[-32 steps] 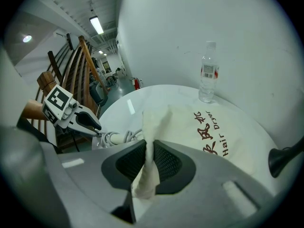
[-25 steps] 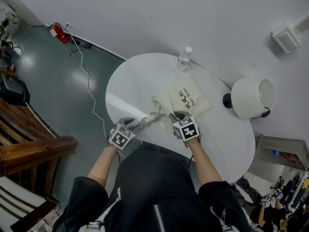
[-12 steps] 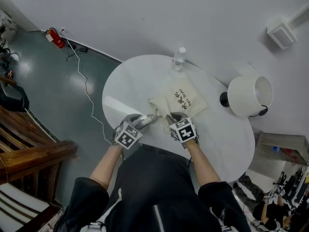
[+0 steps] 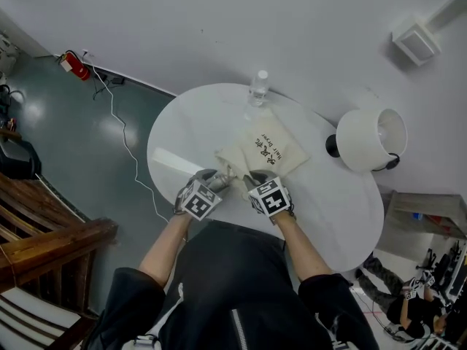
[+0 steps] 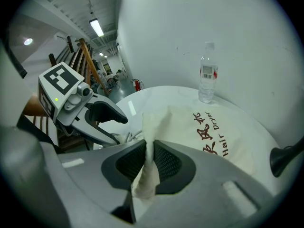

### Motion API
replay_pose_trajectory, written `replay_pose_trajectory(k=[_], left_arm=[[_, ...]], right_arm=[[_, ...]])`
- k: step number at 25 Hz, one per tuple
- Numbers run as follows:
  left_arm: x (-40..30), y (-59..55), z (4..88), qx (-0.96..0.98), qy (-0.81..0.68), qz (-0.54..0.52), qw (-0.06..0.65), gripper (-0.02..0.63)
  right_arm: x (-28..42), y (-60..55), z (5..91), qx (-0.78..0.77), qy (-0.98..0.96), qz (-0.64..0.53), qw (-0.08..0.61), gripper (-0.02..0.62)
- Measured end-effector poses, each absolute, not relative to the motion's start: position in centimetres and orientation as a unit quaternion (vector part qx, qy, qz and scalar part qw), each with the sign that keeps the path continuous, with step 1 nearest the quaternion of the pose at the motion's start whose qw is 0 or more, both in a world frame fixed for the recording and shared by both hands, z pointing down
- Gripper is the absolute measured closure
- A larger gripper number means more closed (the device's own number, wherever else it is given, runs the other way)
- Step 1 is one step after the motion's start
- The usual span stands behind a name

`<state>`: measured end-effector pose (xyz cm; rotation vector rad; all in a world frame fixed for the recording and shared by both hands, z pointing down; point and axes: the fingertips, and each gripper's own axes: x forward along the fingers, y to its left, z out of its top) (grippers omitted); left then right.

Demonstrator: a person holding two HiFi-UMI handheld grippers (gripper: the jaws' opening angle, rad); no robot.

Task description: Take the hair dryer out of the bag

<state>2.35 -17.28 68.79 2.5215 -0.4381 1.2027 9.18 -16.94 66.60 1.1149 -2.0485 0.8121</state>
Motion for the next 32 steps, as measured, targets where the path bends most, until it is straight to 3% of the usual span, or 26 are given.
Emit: replay_pose_trajectory(k=[32], left_arm=[[5.9,-17.8,74.5,0.818,-0.102,0.547,0.144,0.359]], right_arm=[[10.0,-16.7,66.8,0.421,-0.783,0.336,0.311,0.546]])
